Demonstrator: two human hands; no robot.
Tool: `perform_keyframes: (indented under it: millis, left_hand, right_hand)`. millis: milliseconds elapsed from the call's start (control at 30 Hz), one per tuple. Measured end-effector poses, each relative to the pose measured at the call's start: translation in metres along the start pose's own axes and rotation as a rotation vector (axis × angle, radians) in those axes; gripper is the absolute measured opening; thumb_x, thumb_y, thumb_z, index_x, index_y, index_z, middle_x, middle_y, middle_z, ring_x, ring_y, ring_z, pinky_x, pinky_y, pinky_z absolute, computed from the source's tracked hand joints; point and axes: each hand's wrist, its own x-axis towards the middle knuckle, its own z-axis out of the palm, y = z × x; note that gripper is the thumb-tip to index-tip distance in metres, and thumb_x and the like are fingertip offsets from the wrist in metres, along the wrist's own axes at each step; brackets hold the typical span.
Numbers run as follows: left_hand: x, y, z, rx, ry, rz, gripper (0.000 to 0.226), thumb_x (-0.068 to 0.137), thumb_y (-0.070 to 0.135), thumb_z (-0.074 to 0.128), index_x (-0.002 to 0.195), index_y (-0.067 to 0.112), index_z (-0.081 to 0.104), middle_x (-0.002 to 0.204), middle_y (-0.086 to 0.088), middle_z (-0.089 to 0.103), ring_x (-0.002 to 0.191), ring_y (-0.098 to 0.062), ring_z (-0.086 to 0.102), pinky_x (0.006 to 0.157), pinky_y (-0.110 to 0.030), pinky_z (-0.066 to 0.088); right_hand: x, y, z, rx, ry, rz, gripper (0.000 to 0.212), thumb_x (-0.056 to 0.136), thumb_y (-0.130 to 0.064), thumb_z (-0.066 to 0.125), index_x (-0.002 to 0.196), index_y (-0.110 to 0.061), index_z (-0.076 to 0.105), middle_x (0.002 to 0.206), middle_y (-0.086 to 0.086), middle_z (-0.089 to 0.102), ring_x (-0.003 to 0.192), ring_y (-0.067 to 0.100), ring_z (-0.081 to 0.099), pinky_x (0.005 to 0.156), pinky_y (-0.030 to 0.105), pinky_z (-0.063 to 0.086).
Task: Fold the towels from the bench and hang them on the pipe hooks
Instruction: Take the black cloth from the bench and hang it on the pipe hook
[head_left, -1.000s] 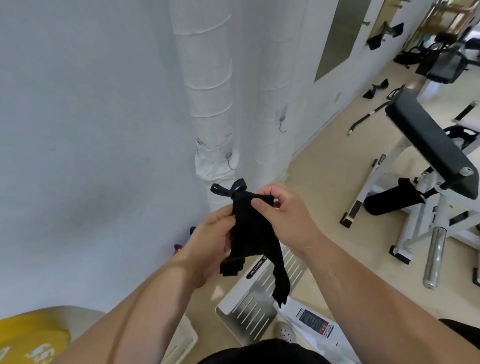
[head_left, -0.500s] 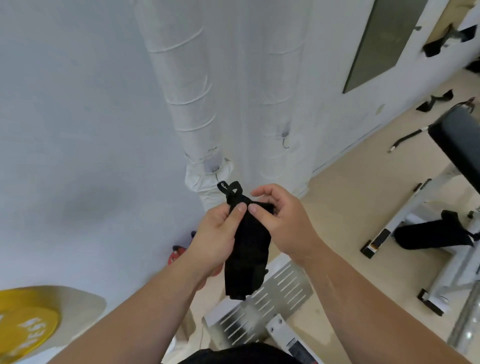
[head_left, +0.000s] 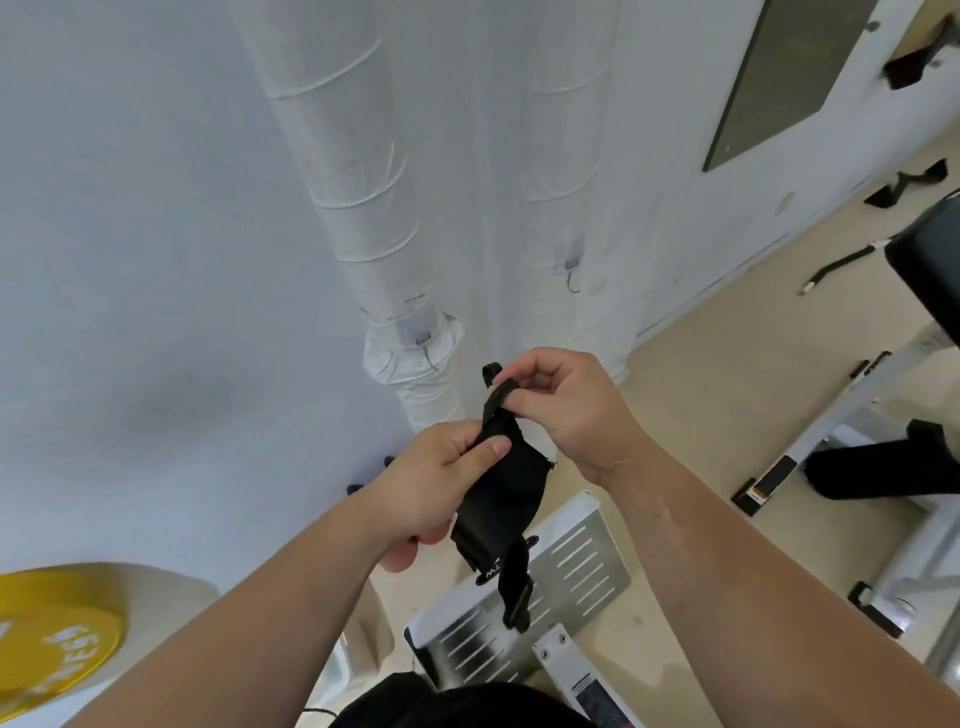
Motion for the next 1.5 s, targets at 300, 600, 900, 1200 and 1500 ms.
perform_keyframes:
  millis: [300,600,900,1200,1500]
  left_hand:
    - [0.023,-0.011,-0.043,-0.221,-0.04,0.073,0.025,0.106,0.026,0.05,0.087,0.011,0.058,0.066,-0.001,0.052,0.053,-0.007,0.05,0.054,-0.02,0.041]
    - [0.044,-0.01,-0.09,-0.25,-0.035,0.227,0.021,0.107,0.022,0.046,0.111,0.022,0.066,0.098,0.001,0.078,0.095,-0.013,0.072,0.087,-0.029,0.053]
    - [0.06,-0.003,-0.109,-0.256,0.16,0.284,0.024,0.1,0.019,0.051,0.087,0.026,0.069,0.084,0.003,0.071,0.086,-0.019,0.068,0.083,-0.039,0.055]
    - [0.078,0.005,-0.104,-0.577,0.165,0.116,0.018,0.095,0.008,0.057,0.083,0.009,0.07,0.078,-0.008,0.065,0.079,-0.023,0.059,0.076,-0.039,0.049]
    - [0.15,0.024,-0.048,-0.632,-0.01,0.041,0.017,0.095,0.013,0.049,0.087,0.011,0.063,0.083,-0.012,0.058,0.08,-0.025,0.058,0.07,-0.036,0.048]
  right_hand:
    - [0.036,-0.011,0.043,-0.114,0.17,0.111,0.022,0.076,0.007,0.074,0.089,-0.01,0.077,0.073,0.005,0.074,0.07,0.015,0.07,0.071,0.03,0.058]
    - [0.053,-0.034,0.09,-0.191,0.371,0.148,0.007,0.077,0.004,0.075,0.079,0.006,0.069,0.072,0.027,0.061,0.062,0.023,0.054,0.048,0.027,0.043]
    - [0.066,-0.043,0.101,-0.415,0.424,0.07,0.026,0.079,-0.017,0.083,0.07,-0.001,0.064,0.051,-0.008,0.048,0.048,0.007,0.043,0.048,0.018,0.035]
    - [0.08,-0.028,0.076,-0.42,0.32,0.123,0.026,0.081,-0.017,0.081,0.066,-0.007,0.062,0.053,-0.005,0.045,0.052,0.012,0.039,0.051,0.024,0.031]
    - [0.11,0.016,-0.035,0.243,-0.006,0.141,0.003,0.087,-0.014,0.065,0.088,-0.013,0.068,0.1,0.012,0.067,0.092,0.02,0.062,0.083,0.032,0.047]
